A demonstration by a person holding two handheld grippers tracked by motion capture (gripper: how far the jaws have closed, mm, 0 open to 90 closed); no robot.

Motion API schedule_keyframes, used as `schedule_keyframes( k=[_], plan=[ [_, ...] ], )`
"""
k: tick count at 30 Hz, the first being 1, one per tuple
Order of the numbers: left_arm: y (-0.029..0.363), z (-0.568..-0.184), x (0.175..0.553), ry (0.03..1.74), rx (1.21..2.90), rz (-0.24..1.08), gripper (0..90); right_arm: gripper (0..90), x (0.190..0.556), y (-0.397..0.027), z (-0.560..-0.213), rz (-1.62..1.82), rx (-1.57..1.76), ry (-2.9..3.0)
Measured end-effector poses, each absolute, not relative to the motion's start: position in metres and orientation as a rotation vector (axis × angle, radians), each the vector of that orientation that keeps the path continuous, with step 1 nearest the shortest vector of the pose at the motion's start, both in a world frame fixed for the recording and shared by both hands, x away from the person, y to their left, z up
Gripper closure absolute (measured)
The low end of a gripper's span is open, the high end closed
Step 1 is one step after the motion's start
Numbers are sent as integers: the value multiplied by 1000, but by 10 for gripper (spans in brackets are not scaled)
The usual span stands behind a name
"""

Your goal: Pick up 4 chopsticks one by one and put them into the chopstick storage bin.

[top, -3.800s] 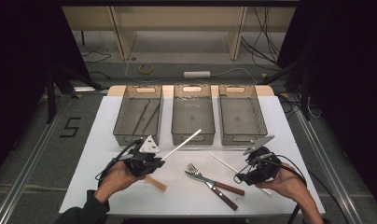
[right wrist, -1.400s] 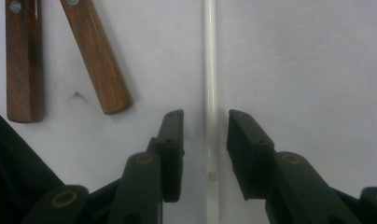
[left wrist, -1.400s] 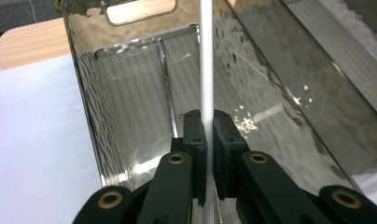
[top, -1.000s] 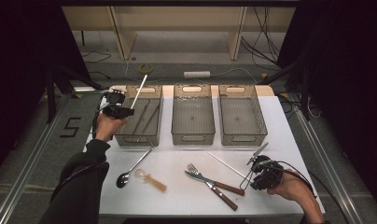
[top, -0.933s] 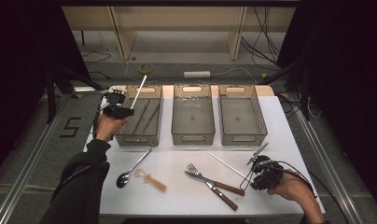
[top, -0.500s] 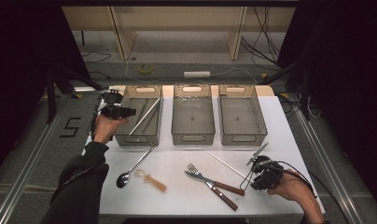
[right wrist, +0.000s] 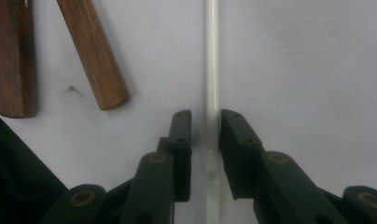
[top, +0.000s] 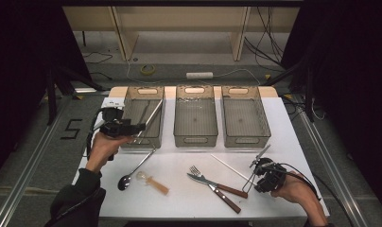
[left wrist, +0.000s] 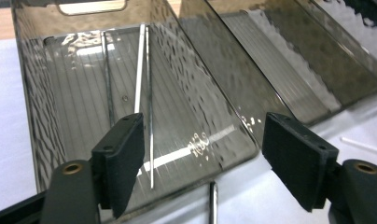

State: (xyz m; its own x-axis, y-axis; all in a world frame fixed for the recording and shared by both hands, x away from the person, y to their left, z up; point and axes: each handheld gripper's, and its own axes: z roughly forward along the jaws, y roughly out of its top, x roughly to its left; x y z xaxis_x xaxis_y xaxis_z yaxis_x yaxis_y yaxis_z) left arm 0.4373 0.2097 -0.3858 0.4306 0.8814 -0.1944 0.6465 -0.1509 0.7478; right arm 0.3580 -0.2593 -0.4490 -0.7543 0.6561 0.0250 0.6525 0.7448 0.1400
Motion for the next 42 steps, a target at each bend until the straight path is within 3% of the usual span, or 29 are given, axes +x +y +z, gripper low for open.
schedule_keyframes(
  k=[17,42],
  plan=[
    [192,-396,403,1184,1907,365,224,798,359,-256,-451,166,1069,2902],
    [167,-406,367,1048,1960,338,209,850,359,-260,-438,231,1017,2887]
  ],
)
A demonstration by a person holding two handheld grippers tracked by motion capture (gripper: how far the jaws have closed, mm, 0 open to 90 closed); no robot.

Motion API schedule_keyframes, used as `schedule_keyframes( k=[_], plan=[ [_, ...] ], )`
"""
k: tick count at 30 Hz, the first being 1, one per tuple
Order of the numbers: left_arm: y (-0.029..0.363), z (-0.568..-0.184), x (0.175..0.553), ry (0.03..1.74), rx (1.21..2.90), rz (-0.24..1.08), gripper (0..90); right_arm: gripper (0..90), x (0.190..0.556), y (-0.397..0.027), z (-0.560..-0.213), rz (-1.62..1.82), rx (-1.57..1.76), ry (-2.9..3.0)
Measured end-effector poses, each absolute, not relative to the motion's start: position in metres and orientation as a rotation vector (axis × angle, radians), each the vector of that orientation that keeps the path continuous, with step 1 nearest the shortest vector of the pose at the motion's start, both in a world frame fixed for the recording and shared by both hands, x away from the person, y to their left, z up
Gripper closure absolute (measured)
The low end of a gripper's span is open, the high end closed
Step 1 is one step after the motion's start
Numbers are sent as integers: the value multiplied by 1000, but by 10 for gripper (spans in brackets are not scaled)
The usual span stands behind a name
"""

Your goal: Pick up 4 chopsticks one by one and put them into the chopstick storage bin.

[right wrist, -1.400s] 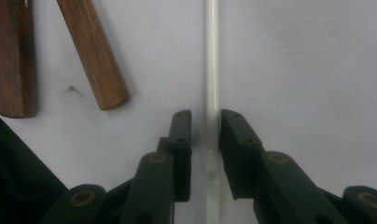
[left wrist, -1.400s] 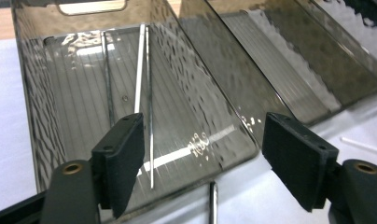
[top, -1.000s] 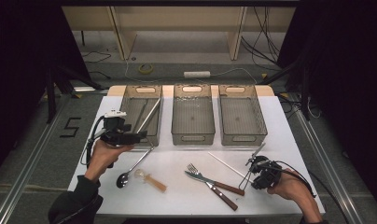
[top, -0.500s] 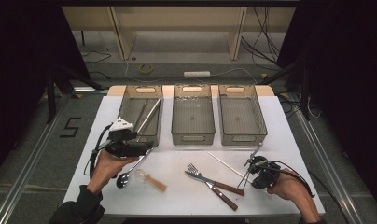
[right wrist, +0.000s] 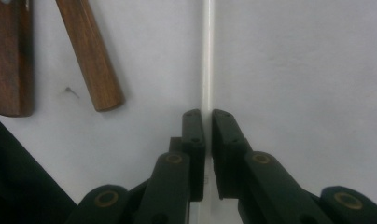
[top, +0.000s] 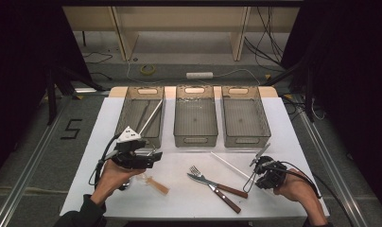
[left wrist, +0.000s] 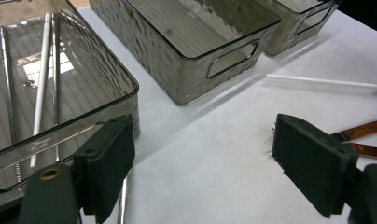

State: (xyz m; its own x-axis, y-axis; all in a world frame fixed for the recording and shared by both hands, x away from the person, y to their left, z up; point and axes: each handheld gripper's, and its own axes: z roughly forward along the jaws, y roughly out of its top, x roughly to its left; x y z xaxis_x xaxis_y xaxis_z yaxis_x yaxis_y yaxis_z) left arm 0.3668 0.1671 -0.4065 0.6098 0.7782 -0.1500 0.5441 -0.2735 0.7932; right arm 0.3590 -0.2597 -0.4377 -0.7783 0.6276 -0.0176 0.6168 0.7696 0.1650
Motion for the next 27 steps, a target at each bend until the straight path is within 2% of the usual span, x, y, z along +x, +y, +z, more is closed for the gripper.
schedule_keyframes(
  k=[12,27],
  plan=[
    [153,-400,359,966,1995,328,208,850,355,-248,-413,354,916,2875],
    [117,-395,343,775,2118,294,213,850,349,-181,-402,392,619,2972]
  ],
)
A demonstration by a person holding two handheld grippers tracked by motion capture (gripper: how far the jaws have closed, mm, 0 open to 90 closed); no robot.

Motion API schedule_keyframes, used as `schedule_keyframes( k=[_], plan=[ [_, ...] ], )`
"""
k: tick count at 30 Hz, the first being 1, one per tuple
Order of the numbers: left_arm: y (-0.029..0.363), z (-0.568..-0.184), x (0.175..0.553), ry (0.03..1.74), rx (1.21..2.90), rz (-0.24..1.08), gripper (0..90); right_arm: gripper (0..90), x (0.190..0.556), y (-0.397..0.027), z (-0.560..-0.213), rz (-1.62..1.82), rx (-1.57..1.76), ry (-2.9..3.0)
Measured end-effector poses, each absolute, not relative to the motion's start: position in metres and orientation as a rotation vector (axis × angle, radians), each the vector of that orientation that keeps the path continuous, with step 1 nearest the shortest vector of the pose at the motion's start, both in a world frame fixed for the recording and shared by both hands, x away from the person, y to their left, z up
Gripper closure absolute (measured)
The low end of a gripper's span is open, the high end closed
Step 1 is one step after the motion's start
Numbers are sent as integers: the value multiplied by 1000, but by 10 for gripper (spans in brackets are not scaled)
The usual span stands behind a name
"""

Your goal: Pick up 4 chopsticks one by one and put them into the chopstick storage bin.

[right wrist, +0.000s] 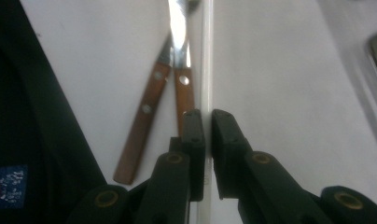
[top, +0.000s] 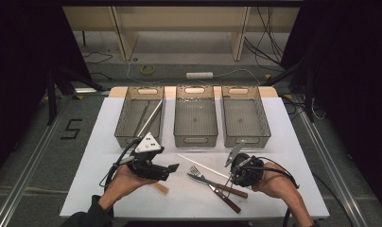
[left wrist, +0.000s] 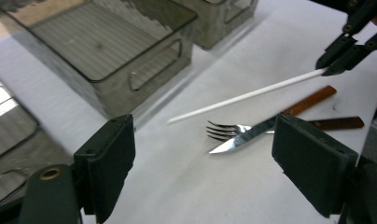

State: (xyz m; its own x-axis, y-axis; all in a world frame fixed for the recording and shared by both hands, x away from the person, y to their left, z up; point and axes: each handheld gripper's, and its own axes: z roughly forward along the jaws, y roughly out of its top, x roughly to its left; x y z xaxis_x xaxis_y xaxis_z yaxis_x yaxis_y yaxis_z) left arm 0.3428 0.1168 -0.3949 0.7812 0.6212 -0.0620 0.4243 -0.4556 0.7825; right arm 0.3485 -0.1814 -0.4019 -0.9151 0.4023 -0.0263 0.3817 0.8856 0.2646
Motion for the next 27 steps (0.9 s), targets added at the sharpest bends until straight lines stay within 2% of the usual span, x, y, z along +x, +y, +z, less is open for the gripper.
schedule_keyframes(
  k=[15,24,27],
  plan=[
    [91,-419,334,643,2361,204,252,850,336,-140,-400,378,390,3026],
    [84,-426,328,577,2444,198,330,850,329,-129,-396,363,326,3028],
    [82,-428,326,550,2464,201,389,850,326,-126,-395,361,304,3033]
  ],
)
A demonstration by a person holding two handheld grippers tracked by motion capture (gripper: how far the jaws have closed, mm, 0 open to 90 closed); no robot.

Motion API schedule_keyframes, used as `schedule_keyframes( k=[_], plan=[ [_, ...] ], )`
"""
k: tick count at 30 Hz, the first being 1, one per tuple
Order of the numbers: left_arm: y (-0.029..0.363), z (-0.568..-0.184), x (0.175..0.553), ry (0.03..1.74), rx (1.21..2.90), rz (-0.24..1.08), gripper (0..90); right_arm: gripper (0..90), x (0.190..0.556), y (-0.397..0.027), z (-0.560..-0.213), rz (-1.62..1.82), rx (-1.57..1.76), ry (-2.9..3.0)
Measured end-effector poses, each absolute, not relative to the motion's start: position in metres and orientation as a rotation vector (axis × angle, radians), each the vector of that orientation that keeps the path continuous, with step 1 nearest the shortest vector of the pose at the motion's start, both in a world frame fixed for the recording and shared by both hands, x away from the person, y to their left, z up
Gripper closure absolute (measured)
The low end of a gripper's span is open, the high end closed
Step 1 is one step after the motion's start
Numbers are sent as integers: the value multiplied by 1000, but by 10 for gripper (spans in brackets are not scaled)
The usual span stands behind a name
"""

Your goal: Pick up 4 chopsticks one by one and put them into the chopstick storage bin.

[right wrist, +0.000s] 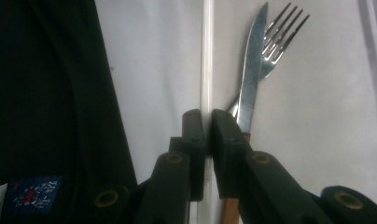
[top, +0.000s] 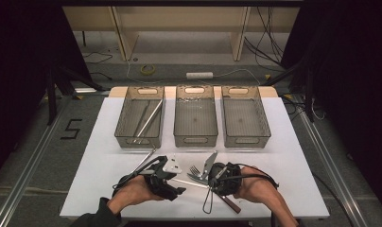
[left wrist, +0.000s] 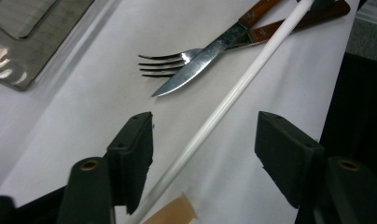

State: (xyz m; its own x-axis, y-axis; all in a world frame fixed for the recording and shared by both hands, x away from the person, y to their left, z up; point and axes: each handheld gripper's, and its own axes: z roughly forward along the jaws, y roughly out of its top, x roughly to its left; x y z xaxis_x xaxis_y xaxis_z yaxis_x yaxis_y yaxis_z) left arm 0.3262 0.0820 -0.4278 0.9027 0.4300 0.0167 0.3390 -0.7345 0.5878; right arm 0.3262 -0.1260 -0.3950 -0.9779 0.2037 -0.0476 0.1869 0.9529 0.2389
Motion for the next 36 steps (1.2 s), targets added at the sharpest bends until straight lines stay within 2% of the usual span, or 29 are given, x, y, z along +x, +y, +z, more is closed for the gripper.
schedule_keyframes(
  k=[13,18,28,30,32,36],
  plan=[
    [80,-432,322,465,2541,205,579,850,318,-119,-393,357,214,3046],
    [79,-432,321,436,2548,186,686,849,318,-121,-392,359,220,3046],
    [76,-433,316,327,2588,104,774,838,322,-128,-396,388,114,3071],
    [74,-434,314,298,2594,70,807,808,325,-131,-398,398,137,3065],
    [73,-434,313,293,2596,60,843,706,331,-134,-399,426,193,3046],
    [77,-433,318,349,2593,64,848,567,337,-145,-393,446,282,3012]
  ],
)
